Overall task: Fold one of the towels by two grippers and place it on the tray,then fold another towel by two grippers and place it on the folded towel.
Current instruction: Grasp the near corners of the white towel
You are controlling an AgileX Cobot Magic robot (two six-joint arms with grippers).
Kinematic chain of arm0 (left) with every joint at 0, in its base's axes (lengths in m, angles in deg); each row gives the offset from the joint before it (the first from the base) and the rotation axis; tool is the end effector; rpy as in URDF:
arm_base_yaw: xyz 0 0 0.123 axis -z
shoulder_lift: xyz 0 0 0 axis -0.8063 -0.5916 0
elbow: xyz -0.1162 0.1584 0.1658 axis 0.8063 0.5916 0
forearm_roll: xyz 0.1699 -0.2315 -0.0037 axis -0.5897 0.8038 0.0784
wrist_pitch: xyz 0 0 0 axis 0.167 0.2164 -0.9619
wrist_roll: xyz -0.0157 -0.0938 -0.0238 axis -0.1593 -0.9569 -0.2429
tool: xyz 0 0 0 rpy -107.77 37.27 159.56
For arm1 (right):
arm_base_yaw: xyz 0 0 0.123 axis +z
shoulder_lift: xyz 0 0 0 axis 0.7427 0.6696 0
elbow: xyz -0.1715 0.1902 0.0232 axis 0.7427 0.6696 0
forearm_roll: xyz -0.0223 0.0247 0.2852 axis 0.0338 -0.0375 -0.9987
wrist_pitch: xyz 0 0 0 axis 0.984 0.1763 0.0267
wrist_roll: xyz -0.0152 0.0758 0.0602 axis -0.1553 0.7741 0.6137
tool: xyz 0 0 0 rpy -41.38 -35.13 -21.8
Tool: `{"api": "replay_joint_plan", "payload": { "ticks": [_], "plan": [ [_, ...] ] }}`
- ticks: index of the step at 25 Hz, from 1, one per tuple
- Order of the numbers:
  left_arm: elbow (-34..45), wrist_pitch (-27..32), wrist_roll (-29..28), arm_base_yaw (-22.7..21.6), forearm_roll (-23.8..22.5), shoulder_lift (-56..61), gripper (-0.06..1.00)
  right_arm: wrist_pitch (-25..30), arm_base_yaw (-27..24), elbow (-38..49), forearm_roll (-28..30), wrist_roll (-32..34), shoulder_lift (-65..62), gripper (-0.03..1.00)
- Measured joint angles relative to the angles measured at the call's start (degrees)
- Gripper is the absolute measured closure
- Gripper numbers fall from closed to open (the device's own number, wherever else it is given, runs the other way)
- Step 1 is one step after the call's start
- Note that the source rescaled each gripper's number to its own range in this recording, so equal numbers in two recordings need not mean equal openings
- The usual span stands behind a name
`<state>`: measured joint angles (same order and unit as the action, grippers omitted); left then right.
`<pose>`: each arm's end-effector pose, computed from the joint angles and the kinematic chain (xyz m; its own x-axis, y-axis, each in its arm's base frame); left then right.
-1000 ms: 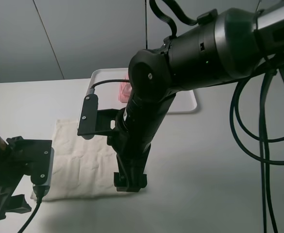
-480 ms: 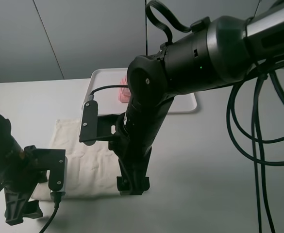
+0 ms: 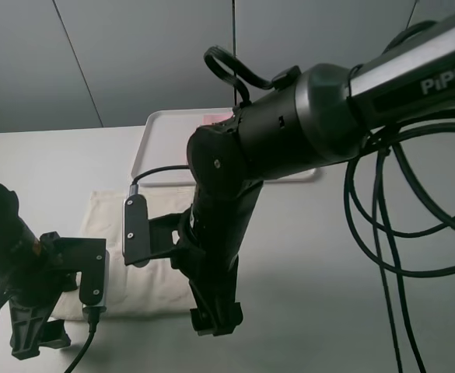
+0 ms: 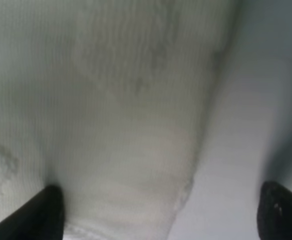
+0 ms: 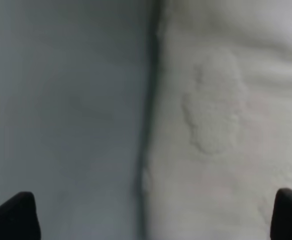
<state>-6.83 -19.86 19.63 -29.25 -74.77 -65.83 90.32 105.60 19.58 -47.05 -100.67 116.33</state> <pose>0.1966 -0.0895 0.0240 -0.2535 0.9673 -0.0036 0.9673 0.2535 0.0044 0.1834 0.3206 0.0648 0.2029 -0.9566 -0.2091 -0.9762 -0.2143 0.0330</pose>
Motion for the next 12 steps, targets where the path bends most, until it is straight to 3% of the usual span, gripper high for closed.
{"api": "replay_joint_plan", "payload": {
  "ticks": [4, 12],
  "plan": [
    [0.0, 0.0, 0.0, 0.0, 0.0, -0.1, -0.06, 0.0, 1.2, 0.0, 1.2, 0.3, 2.3, -0.03],
    [0.0, 0.0, 0.0, 0.0, 0.0, -0.1, -0.06, 0.8, 1.2, 0.0, 8.9, 6.8, 2.9, -0.03]
  ]
}}
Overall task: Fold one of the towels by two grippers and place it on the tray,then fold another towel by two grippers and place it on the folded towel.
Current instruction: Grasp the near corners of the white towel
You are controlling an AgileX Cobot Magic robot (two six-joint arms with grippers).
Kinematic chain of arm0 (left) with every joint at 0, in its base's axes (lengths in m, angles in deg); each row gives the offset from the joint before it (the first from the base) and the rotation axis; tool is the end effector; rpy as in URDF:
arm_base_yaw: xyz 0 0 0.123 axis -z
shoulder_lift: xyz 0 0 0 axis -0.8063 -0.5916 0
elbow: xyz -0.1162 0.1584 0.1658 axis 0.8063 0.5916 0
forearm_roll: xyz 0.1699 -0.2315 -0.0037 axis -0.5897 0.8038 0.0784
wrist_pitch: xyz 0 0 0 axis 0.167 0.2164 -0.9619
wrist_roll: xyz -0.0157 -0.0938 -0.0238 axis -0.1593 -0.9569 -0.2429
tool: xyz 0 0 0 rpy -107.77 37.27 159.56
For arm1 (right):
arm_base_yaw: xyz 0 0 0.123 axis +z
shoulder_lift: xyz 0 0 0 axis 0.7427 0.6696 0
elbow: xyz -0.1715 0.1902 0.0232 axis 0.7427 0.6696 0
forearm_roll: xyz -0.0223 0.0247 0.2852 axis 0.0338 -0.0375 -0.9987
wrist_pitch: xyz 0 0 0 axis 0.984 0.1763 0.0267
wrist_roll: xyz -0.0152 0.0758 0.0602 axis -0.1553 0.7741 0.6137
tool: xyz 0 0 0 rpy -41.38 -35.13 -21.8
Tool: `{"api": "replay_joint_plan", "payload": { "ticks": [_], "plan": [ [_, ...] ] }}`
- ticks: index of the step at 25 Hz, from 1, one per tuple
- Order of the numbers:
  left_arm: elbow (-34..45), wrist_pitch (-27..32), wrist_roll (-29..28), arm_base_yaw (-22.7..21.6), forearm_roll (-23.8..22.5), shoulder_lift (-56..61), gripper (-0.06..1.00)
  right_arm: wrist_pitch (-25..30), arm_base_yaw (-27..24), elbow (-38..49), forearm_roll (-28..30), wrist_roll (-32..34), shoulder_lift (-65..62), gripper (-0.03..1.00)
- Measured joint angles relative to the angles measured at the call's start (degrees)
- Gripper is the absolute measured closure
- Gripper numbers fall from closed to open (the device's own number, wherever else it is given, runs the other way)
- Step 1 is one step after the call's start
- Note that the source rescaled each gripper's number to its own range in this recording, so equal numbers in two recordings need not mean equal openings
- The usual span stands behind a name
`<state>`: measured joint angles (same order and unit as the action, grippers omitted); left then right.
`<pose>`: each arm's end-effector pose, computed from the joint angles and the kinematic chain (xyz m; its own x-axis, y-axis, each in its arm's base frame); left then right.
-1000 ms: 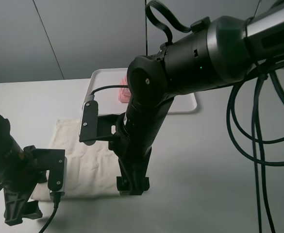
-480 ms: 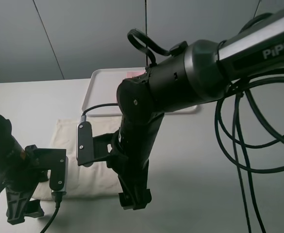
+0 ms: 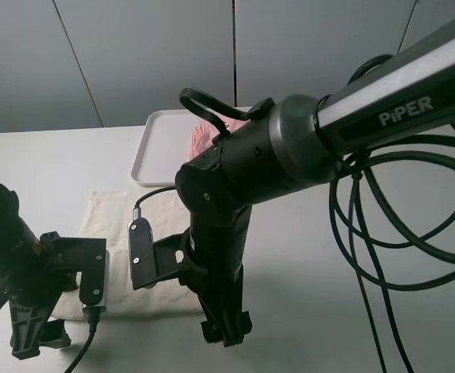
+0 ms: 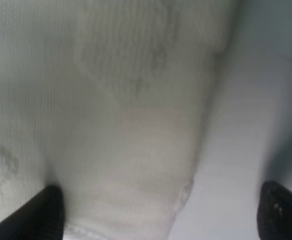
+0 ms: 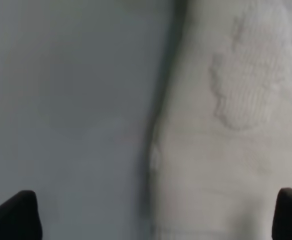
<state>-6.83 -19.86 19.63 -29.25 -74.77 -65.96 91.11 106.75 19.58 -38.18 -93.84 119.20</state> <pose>0.1964 -0.0894 0.0235 -0.2535 0.9673 -0.0022 0.9673 0.2535 0.0026 0.1820 0.3140 0.0450 0.2211 -0.9714 -0.0859 -0.9746 -0.2234 0.0175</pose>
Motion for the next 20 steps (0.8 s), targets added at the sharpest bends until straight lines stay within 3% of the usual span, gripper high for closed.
{"api": "replay_joint_plan", "payload": {
  "ticks": [20],
  "plan": [
    [0.0, 0.0, -0.1, 0.0, 0.0, 0.0, -0.06, 1.8, 0.1, -0.2, 1.1, 4.8, 3.1, -0.01]
  ]
}}
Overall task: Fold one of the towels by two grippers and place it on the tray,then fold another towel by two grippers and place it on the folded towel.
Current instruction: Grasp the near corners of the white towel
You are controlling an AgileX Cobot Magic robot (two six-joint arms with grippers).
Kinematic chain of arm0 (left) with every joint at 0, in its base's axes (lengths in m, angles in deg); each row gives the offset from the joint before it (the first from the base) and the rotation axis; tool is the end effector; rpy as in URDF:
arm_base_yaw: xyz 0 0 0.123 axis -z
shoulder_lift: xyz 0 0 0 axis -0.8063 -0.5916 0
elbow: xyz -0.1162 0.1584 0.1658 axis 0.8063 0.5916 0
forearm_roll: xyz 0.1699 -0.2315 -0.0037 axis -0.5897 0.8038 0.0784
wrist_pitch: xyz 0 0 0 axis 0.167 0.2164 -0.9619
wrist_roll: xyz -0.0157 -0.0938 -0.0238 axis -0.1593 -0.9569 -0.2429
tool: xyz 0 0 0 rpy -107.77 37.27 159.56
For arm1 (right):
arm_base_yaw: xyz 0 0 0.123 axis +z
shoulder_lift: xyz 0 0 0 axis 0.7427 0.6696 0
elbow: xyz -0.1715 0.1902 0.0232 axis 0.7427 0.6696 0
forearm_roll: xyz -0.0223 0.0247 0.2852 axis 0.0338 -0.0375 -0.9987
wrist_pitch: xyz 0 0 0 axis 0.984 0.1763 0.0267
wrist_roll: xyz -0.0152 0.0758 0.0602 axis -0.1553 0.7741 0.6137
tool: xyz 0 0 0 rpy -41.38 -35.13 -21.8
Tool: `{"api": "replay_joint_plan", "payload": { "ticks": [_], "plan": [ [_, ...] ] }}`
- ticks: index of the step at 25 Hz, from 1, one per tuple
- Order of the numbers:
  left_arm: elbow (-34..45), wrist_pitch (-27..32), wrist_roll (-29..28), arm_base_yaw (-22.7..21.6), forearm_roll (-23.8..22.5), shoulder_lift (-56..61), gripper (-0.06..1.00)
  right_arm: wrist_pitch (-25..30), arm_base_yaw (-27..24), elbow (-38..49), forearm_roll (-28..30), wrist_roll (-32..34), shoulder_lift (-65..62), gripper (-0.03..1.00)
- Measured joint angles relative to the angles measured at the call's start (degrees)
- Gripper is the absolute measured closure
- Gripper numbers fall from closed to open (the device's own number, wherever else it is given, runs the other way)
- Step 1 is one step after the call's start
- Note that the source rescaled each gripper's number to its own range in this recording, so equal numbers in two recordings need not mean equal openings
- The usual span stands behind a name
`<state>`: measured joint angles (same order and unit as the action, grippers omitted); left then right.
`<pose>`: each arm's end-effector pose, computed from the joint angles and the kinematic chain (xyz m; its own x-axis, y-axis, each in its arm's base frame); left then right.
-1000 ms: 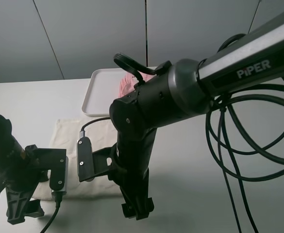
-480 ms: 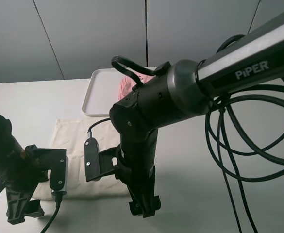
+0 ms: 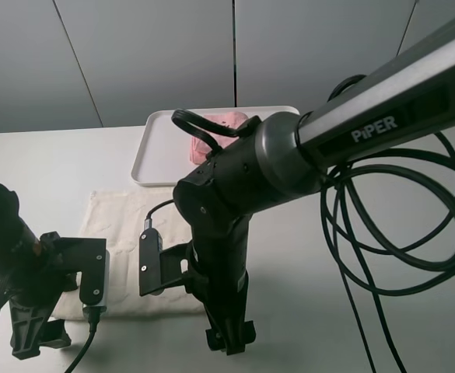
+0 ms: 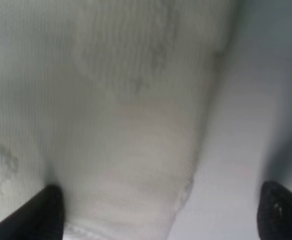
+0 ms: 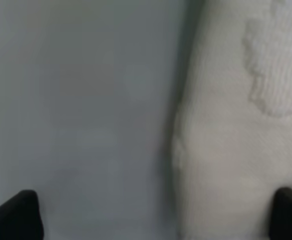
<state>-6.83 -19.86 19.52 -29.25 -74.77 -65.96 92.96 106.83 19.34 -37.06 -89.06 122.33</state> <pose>0.1964 -0.0894 0.0235 -0.2553 0.9668 -0.0022 0.9668 0.2553 0.0026 0.1790 0.3079 0.0262 0.1553 -0.9878 -0.0137 -0.9854 -0.1558 0.0690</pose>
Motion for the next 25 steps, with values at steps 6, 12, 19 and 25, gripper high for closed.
{"api": "replay_joint_plan", "payload": {
  "ticks": [6, 12, 19, 25],
  "plan": [
    [0.0, 0.0, 0.0, 0.0, 0.0, 0.0, -0.06, -2.8, 0.0, -0.1, 1.5, 2.2, 0.4, 0.46],
    [0.0, 0.0, 0.0, 0.0, 0.0, 0.0, -0.06, -3.9, 0.0, -0.3, 1.5, 3.7, 0.5, 0.96],
    [0.0, -0.3, 0.4, 0.0, 0.0, 0.0, -0.06, -3.9, 0.0, -0.3, 1.5, 4.3, 0.6, 0.96],
    [1.0, -2.2, 0.2, 0.0, -1.4, 0.1, -0.05, -3.9, 0.0, -0.3, 1.5, 6.0, 0.6, 0.96]
  ]
}}
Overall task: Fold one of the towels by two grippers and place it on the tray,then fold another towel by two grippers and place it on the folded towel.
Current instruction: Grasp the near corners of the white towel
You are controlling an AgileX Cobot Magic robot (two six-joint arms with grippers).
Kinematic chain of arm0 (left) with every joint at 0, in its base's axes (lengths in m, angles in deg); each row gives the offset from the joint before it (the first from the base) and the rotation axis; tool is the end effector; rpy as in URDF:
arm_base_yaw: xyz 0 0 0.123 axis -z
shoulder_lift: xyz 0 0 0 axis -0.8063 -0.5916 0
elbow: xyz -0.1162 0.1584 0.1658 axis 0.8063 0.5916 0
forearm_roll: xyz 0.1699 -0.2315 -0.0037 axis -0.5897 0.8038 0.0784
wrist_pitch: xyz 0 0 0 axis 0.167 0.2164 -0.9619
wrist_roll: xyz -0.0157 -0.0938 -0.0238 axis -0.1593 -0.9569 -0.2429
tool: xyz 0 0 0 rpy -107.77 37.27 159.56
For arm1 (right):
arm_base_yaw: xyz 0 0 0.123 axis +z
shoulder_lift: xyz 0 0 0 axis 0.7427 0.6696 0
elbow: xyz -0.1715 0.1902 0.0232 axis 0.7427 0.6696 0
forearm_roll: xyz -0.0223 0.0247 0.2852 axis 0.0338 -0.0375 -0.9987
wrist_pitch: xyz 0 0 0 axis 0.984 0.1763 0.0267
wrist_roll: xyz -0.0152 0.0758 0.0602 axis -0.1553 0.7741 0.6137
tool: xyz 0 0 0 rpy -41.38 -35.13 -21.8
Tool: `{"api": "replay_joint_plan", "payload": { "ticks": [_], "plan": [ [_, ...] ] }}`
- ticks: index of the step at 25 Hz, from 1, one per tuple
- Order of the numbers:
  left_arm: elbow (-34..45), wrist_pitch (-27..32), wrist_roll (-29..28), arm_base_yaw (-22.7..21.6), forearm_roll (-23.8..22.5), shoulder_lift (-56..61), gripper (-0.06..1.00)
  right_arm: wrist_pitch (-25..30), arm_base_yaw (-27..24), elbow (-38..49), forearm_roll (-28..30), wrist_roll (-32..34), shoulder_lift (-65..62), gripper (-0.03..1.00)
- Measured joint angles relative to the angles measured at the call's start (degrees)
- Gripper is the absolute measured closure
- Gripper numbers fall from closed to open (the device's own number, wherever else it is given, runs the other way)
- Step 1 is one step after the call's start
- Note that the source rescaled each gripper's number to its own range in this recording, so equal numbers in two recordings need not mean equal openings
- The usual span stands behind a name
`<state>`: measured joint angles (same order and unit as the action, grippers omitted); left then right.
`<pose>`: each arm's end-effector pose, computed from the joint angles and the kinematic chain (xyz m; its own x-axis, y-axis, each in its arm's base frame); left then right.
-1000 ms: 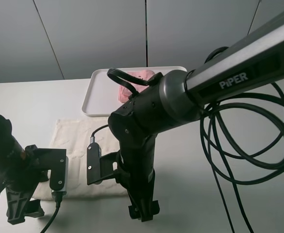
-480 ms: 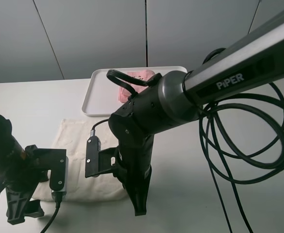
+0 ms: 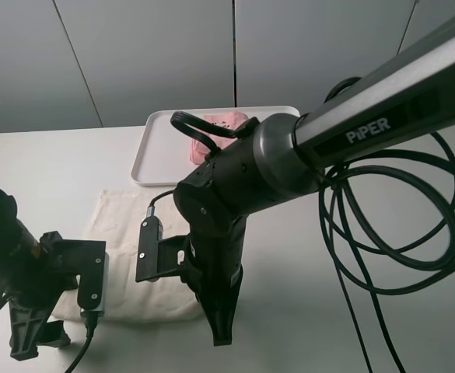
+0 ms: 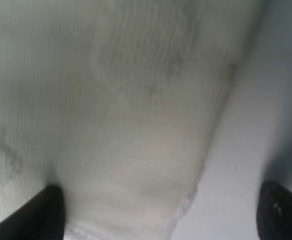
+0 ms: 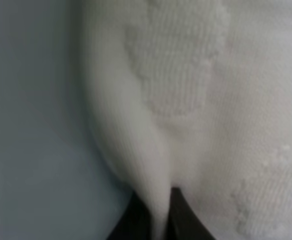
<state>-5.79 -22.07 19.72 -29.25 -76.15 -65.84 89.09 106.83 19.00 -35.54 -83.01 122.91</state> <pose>0.1947 -0.0876 0.0214 -0.2306 0.9730 -0.0083 0.9726 0.2308 0.0265 0.1846 0.3131 0.0236 0.0684 -0.9966 -0.0463 -0.9975 -0.0693 0.0166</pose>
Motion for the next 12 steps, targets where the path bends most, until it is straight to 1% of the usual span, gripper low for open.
{"api": "replay_joint_plan", "payload": {
  "ticks": [3, 6, 8, 9, 12],
  "plan": [
    [0.2, -0.7, -0.6, 0.0, -0.1, 0.0, -0.05, 0.0, 0.0, 0.0, -0.1, 0.8, 0.0, 0.96],
    [0.3, -1.8, -2.4, 0.0, -0.3, 0.0, -0.05, 0.0, 0.0, 0.0, -0.1, 1.2, 0.0, 0.96],
    [0.4, -2.6, -4.1, 0.0, -1.6, 0.0, 0.01, 0.1, 0.0, 0.0, -0.4, 1.2, 0.0, 0.96],
    [0.4, -3.0, -4.8, 0.0, -2.2, 0.0, 0.1, 0.1, 0.0, 0.0, -0.5, 1.3, 0.0, 0.96],
    [0.4, -3.1, -5.5, 0.0, -3.5, 0.0, 0.45, 0.2, 0.0, 0.0, -0.5, 1.3, 0.0, 0.96]
  ]
}}
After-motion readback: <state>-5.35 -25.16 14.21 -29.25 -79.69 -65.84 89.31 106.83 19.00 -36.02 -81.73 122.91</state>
